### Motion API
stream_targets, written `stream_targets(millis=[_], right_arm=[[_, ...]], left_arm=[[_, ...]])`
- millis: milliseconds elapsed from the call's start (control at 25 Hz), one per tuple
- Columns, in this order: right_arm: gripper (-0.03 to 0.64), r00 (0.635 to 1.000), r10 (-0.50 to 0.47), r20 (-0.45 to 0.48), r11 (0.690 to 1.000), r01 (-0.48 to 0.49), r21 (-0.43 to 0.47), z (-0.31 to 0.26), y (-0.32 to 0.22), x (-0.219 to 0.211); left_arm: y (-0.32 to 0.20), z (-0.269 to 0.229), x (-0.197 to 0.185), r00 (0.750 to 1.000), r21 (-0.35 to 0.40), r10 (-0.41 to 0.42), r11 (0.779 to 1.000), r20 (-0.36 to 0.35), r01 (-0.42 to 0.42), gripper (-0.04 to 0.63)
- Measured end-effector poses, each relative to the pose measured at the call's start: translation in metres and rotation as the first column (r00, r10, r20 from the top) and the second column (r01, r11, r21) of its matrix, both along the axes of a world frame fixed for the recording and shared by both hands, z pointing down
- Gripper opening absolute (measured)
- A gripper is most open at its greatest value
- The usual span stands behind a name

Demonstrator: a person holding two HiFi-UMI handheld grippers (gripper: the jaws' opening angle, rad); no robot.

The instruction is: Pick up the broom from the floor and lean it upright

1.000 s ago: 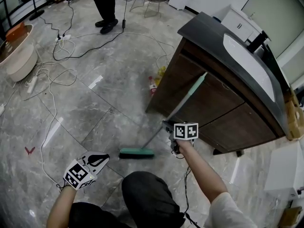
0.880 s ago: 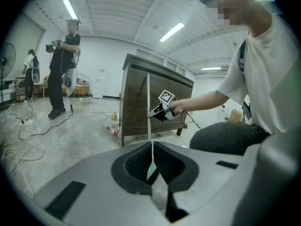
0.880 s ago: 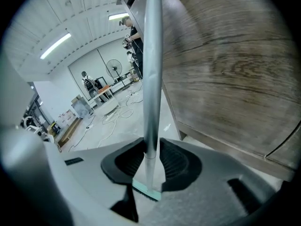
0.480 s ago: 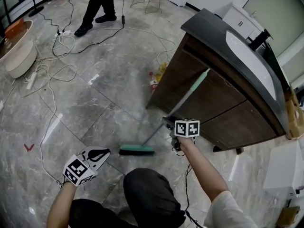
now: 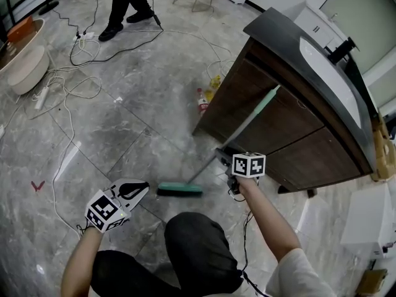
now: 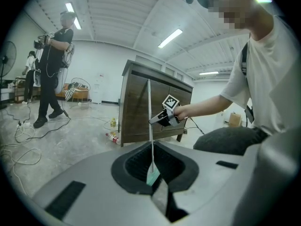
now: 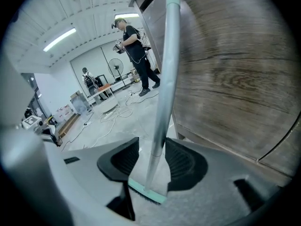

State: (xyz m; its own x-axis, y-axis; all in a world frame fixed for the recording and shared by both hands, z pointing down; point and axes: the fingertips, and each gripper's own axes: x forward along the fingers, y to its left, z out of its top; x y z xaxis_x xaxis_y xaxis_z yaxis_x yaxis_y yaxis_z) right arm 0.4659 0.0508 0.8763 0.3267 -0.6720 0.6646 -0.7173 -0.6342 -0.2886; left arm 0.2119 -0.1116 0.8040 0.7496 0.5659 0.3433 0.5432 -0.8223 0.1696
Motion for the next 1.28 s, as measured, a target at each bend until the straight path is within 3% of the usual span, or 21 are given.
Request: stream_targets(millis=[360, 560, 960, 1120, 1280], right_arm=[[0.161, 0.998, 0.055, -0.039, 0.998, -0.055, -0.01, -0.016, 0.016, -0.008], [0.146, 0.998, 0.036, -0.056, 0.999, -0.035, 0.015, -0.031, 0.007, -0.031], [0.114, 0.99, -0.108, -0.09, 0.991, 0.115, 0.074, -0.046, -0.044, -0.071], [0.103, 0.972, -0.197, -0.127, 0.976, 0.207, 0.073, -0.043, -0.074, -0.089], [0.092, 0.947, -0.286, -0.148, 0.952, 0.298, 0.063, -0.031, -0.101, -0.113]], left_arm=[[-0.003, -0.005, 0.003, 1.0, -0.022, 0.004, 1.0, -0.012, -0.004, 0.011], [-0.004, -0.014, 0.009, 0.999, -0.038, -0.003, 0.999, -0.05, 0.001, 0.011], [-0.02, -0.009, -0.013, 0.999, -0.026, -0.01, 1.0, -0.039, 0.009, 0.011], [-0.034, -0.01, -0.024, 0.999, 0.008, -0.026, 1.0, -0.042, 0.027, 0.011], [-0.048, -0.012, -0.038, 0.996, -0.012, -0.062, 0.998, -0.072, 0.061, 0.011]])
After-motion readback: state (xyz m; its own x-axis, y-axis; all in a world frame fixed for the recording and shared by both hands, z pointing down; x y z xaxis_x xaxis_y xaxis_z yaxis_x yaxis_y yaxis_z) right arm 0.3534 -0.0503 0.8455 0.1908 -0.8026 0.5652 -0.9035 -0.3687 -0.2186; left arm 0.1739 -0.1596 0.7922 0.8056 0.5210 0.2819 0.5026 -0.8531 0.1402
